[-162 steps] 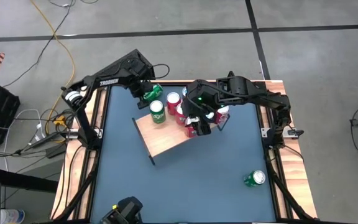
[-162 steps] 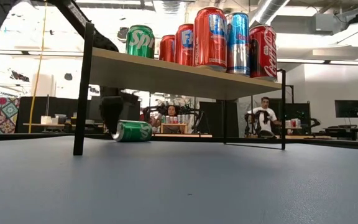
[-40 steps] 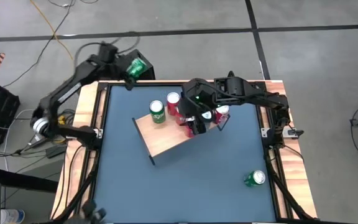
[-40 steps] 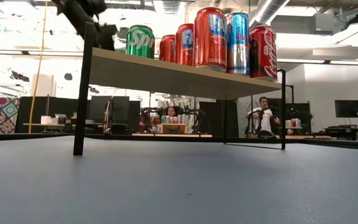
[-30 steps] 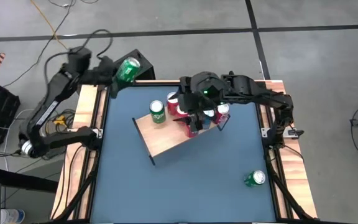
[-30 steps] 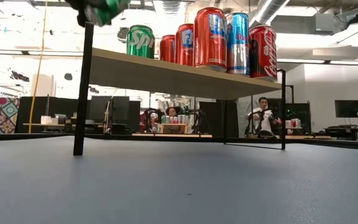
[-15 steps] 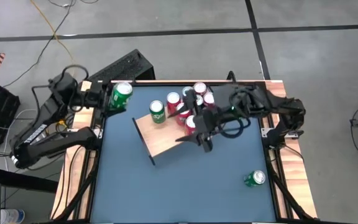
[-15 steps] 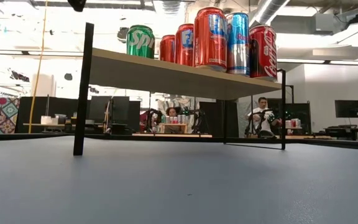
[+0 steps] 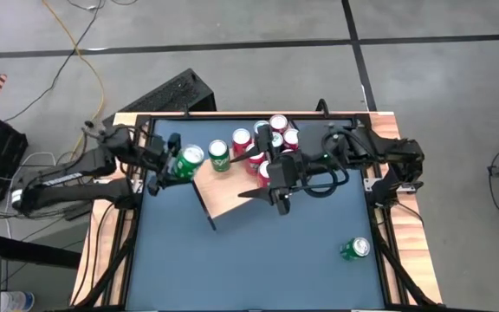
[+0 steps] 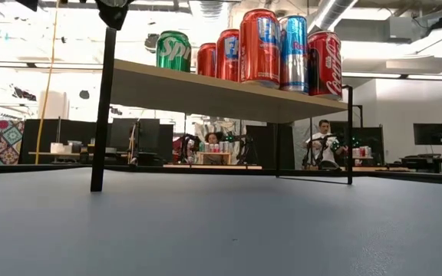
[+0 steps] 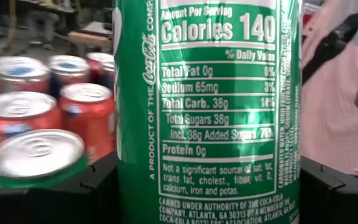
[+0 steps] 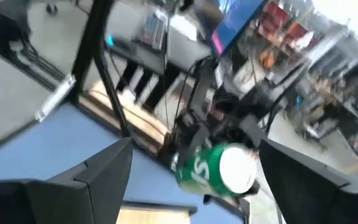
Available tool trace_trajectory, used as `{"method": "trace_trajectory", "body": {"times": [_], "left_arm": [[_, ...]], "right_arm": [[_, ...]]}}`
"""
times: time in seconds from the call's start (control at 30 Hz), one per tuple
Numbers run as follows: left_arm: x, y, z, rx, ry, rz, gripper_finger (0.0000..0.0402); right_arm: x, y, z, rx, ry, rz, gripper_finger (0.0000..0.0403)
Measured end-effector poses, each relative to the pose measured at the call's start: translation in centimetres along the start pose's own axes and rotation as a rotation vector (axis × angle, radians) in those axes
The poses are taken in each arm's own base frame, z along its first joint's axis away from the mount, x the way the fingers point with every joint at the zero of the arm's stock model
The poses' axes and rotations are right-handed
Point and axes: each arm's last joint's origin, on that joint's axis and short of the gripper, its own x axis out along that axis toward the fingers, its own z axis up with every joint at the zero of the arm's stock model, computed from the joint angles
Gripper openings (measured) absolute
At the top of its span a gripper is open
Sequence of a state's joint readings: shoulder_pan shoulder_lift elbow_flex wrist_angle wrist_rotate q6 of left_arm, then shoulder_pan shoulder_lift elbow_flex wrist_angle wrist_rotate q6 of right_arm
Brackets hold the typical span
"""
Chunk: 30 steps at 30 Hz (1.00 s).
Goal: Place canned beverage on shelf
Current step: Put the top green soda can on the shelf aligned with the other green soda can
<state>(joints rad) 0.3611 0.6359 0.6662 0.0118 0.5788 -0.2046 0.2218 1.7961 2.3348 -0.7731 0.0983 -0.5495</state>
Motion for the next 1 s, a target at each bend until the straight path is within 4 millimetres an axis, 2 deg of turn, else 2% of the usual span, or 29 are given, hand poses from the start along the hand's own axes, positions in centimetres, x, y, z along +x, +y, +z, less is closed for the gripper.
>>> {"method": "trace_trajectory", "body": {"times": [0.2, 0.27, 0.43, 0.8, 1.0], "left_arm": [[2.8, -0.9, -1.2, 0.032, 0.051, -0.089, 0.0280], [3.9, -1.3, -1.7, 0.038, 0.076, -0.112, 0.0280], [5.5, -1.6, -2.9, 0.025, 0.133, -0.119, 0.0280], [6.9, -1.2, -3.6, 0.017, 0.155, -0.097, 0.0285], [7.0, -1.2, -3.8, 0.011, 0.168, -0.101, 0.0287]], "right_arm": [[3.4, 0.7, -2.3, -0.011, 0.153, -0.001, 0.0347], [3.6, 0.8, -3.0, -0.016, 0.202, 0.021, 0.0347], [4.5, 1.1, -3.2, -0.003, 0.206, 0.020, 0.0347], [6.7, 2.3, -4.3, 0.000, 0.260, 0.059, 0.0347], [7.0, 2.5, -4.7, 0.022, 0.281, 0.069, 0.0347]]}}
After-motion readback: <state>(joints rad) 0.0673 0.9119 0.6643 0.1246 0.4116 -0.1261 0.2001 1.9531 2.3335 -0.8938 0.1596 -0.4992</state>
